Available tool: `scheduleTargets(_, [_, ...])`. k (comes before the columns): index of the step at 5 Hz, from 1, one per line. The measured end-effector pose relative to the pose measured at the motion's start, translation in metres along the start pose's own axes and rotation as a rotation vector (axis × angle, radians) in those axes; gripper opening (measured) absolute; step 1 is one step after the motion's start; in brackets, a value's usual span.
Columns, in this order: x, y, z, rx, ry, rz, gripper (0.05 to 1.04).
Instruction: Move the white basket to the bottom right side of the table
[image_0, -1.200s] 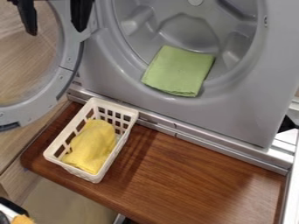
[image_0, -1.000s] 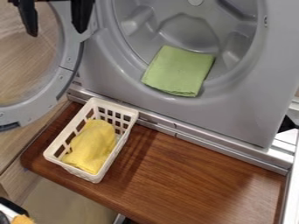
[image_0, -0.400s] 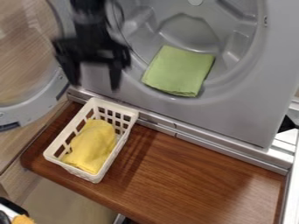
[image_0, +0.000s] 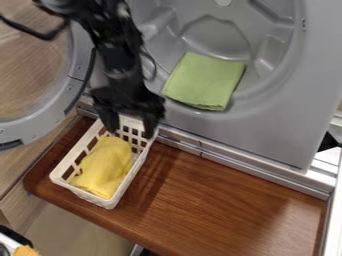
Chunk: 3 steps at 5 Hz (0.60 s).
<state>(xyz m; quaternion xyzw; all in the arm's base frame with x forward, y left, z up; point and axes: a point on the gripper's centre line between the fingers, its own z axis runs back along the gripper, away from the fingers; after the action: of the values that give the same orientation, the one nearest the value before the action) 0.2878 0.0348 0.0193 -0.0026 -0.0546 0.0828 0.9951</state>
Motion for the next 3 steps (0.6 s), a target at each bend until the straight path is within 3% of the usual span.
scheduleTargets(2, [-0.014,-0.006,-0.039,0.003,0.052,-0.048,1.000])
scheduleTargets(3, [-0.026,-0.001,-0.048,0.037,0.092,-0.050,1.000])
